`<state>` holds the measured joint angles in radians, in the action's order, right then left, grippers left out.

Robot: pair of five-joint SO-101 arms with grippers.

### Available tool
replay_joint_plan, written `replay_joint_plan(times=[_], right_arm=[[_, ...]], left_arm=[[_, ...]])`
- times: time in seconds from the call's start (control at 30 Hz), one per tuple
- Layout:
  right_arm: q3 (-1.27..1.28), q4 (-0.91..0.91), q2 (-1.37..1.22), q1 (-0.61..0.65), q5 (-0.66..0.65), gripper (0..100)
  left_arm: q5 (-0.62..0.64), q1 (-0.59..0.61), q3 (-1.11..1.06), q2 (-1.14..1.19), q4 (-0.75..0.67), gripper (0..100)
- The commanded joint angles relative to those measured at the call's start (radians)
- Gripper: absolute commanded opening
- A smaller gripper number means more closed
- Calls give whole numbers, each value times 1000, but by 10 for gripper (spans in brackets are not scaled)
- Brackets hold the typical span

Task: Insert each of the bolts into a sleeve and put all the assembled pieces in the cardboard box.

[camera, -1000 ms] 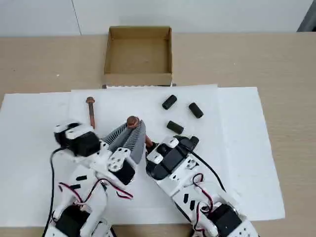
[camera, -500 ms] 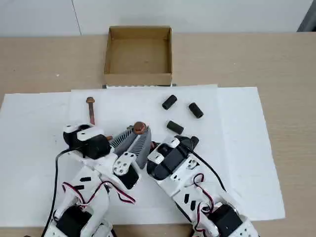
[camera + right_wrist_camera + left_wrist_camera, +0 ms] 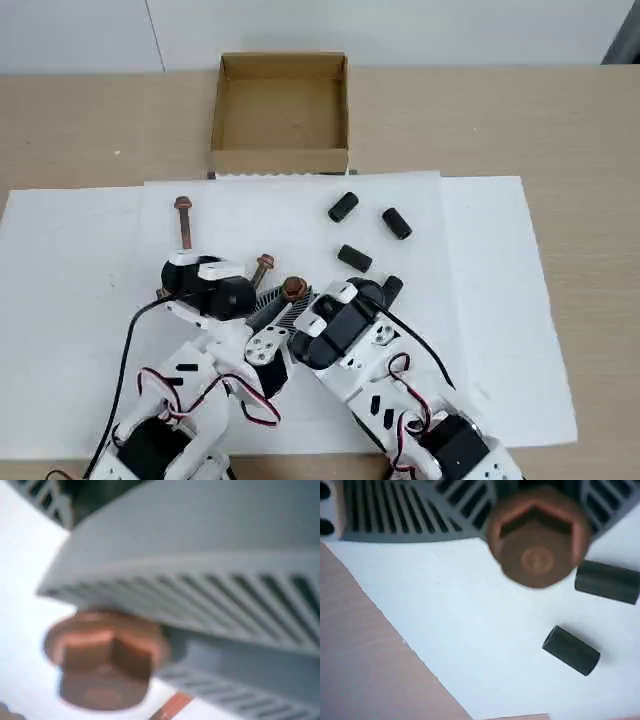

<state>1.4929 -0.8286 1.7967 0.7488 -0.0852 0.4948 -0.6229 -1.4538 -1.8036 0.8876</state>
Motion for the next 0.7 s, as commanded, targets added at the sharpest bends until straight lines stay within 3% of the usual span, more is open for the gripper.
replay_joint_plan(times=[0.0,0.13,0.33,0.67], right_arm=[[-23,33,8,-5,-9,2],[-23,33,8,-5,-9,2],[-23,33,8,-5,-9,2],[-25,33,8,-5,-9,2]], left_arm=[[-23,-46,2,-8,14,5],[-72,-44,2,-9,14,34],[-114,-41,2,-9,14,216],[-252,95,8,-8,14,221]])
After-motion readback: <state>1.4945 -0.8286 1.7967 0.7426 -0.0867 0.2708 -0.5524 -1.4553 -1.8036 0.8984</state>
